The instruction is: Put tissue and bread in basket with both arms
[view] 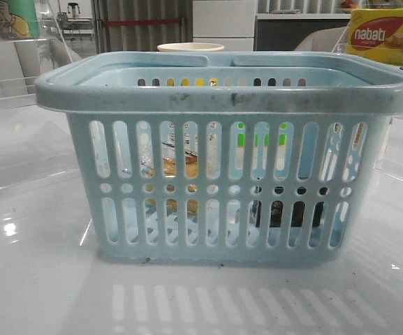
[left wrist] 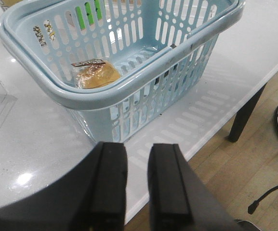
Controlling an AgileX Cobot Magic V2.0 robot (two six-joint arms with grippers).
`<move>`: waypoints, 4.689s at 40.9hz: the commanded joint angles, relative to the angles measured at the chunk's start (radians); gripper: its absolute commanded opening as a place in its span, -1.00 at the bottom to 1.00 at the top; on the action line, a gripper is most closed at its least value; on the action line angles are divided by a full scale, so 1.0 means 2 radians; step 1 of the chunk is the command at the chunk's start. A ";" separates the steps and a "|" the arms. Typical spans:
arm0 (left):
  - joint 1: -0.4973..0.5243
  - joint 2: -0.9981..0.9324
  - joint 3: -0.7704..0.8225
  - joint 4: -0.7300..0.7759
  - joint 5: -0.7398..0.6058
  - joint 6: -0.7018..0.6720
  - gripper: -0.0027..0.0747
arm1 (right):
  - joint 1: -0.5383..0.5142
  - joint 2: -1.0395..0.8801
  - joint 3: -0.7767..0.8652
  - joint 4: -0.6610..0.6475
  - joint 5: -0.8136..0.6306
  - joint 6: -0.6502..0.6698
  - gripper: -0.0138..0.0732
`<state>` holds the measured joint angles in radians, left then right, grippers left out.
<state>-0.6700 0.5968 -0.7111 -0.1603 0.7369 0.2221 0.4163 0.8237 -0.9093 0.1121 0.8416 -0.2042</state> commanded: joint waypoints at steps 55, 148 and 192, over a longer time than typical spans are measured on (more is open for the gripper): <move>0.160 -0.118 0.099 0.038 -0.210 0.000 -0.70 | 0.000 -0.003 -0.014 0.004 -0.016 -0.003 -0.56; 0.314 -0.310 0.359 0.066 -0.378 -0.074 -0.70 | 0.000 -0.003 -0.014 0.004 -0.016 -0.003 -0.56; 0.315 -0.309 0.359 0.066 -0.378 -0.074 -0.70 | -0.237 -0.378 0.398 -0.007 -0.345 -0.003 -0.55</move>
<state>-0.0356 -0.0064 0.0072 -0.0265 0.0804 0.0821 -0.0533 0.1007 -0.1488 0.0996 0.3085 -0.2059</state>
